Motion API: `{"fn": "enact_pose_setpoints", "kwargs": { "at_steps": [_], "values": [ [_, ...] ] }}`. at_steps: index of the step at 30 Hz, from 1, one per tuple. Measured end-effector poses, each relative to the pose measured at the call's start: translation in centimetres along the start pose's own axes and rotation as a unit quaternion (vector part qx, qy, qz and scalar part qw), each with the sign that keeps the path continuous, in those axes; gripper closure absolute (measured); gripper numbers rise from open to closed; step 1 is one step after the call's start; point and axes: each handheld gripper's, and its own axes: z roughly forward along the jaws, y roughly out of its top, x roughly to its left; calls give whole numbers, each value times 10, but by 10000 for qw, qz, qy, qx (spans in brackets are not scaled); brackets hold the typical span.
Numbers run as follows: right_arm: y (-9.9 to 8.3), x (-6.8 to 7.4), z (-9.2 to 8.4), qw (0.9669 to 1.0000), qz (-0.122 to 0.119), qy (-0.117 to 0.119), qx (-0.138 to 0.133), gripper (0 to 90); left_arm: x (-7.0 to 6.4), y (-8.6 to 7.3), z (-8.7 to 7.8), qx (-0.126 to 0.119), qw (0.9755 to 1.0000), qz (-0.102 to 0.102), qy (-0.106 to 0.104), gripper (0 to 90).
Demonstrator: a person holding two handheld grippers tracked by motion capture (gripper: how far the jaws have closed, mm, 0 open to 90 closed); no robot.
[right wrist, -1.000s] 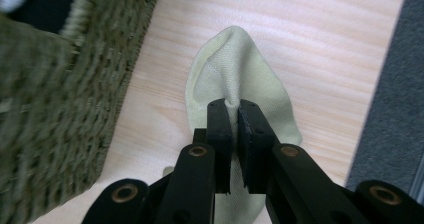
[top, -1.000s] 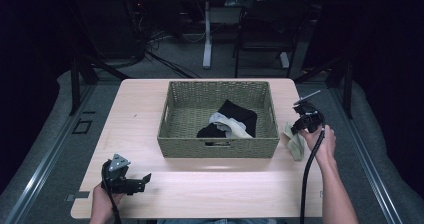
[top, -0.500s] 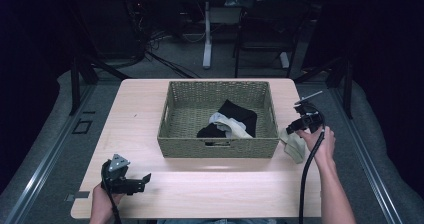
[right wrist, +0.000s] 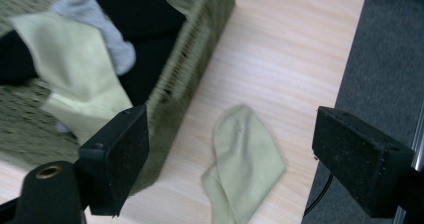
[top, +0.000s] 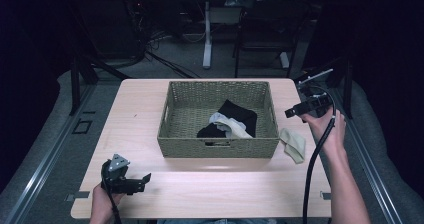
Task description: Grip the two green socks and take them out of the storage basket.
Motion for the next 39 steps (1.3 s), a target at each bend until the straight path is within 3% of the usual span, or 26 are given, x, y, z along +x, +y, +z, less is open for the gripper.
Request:
{"fn": "enact_pose_setpoints", "kwargs": {
  "at_steps": [7,15,26,34,39],
  "values": [
    [21,30,-17,9991,-350,124,-219,91,0,0,0,9,10000,-3,-6,1],
    [44,68,-10,9965,-717,387,-183,53,1,0,0,14,10000,-23,-11,1],
    [61,114,35,9910,-1149,667,188,133,1,0,-1,5,10000,-18,-25,1],
    [63,130,69,9872,-1285,777,529,182,1,-1,0,11,10000,-22,-35,1],
    [63,139,88,9859,-1293,832,661,322,1,-1,-1,0,10000,-26,-29,1]
  ]
}}
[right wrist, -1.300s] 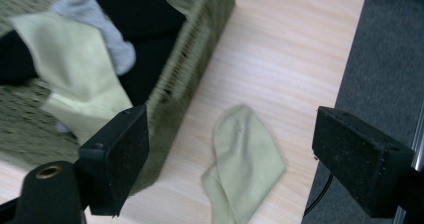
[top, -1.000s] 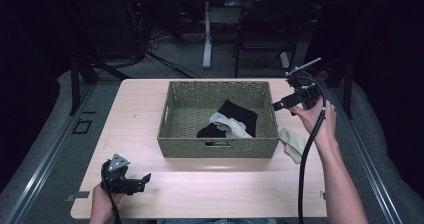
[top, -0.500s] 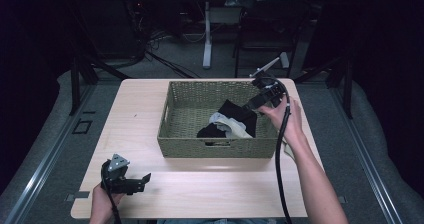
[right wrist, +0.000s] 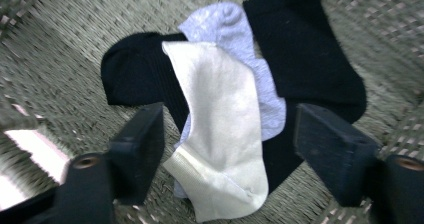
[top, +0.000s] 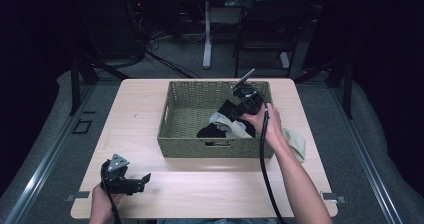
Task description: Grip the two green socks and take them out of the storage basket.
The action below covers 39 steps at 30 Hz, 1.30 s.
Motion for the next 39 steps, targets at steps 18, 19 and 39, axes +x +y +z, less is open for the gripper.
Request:
{"fn": "enact_pose_setpoints", "kwargs": {
  "at_steps": [18,19,39],
  "values": [
    [7,9,46,9973,-101,105,714,876,0,0,0,1,10000,12,-2,1],
    [6,9,46,9978,-49,118,643,885,0,0,0,-2,10000,10,0,1],
    [-4,-19,-48,9996,99,-211,-134,891,0,0,0,8,10000,9,-8,1]
  ]
}}
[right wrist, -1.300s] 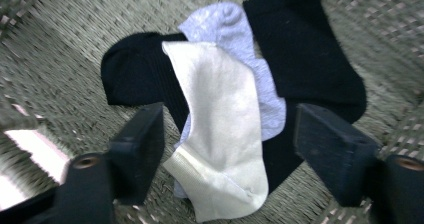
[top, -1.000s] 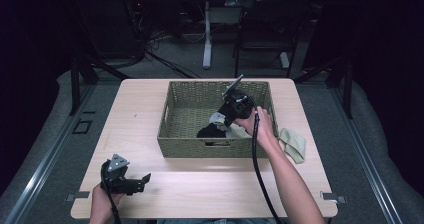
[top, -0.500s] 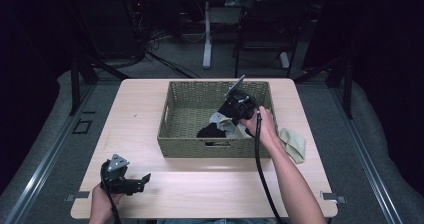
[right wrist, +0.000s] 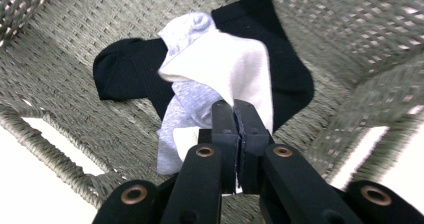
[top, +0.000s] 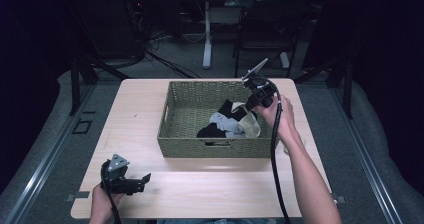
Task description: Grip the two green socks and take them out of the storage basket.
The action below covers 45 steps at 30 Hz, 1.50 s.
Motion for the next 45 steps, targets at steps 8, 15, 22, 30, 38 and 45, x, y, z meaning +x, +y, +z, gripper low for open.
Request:
{"fn": "enact_pose_setpoints", "kwargs": {
  "at_steps": [8,15,22,30,38,45],
  "values": [
    [3,-4,-28,9996,73,2,-271,891,0,0,0,-6,10000,-11,3,1],
    [9,-3,-54,9989,49,-30,-472,892,0,0,0,-11,10000,-15,-13,1],
    [10,-4,-79,9979,34,-136,-634,892,1,-1,-1,-102,9999,-73,-54,1],
    [2,-11,-103,9964,100,-227,-814,892,1,-1,-1,-95,9999,-74,-81,1],
    [-17,-28,-125,9945,262,-388,-941,891,0,0,0,-89,9999,-48,-55,1],
    [-40,-49,-141,9913,555,-535,-1069,892,0,0,0,-93,9999,-50,-49,1]
  ]
}}
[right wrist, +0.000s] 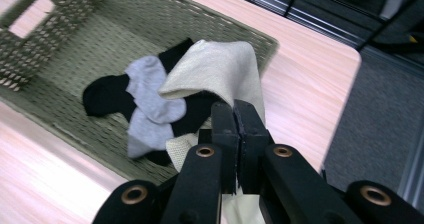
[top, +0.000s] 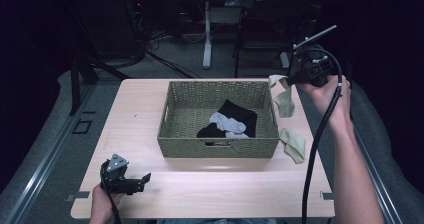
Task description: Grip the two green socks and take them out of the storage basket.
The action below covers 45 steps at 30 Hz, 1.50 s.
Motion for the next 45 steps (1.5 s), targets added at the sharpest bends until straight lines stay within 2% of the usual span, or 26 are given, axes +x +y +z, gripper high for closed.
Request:
{"fn": "enact_pose_setpoints", "kwargs": {
  "at_steps": [1,3,7,14,16,17,22,25,37,38,45],
  "values": [
    [0,0,0,10000,0,0,0,892,0,0,0,0,10000,0,0,1],
    [-9,-11,-3,9999,116,-105,25,892,0,0,0,3,10000,3,-5,1],
    [-21,-24,0,9994,261,-203,125,892,0,0,0,1,10000,-4,-2,1],
    [-47,-45,22,9977,528,-209,360,892,0,0,0,-8,10000,-17,5,1],
    [-52,-48,27,9975,564,-203,385,892,0,0,0,-5,10000,-8,5,1],
    [-60,-52,37,9967,638,-182,465,892,0,0,0,-4,10000,-8,5,1],
    [-80,-60,68,9941,810,-72,711,891,0,0,0,-4,10000,-9,8,1],
    [-88,-63,86,9928,841,29,850,891,0,0,-1,19,10000,-15,18,1],
    [-116,-70,146,9883,1134,202,996,889,1,0,-1,8,10000,-31,-6,1],
    [-118,-70,151,9882,1163,164,987,889,1,0,-1,2,10000,-31,-5,1],
    [-129,-71,178,9854,1309,204,1069,888,1,0,-1,4,10000,-42,-15,1]
  ]
}}
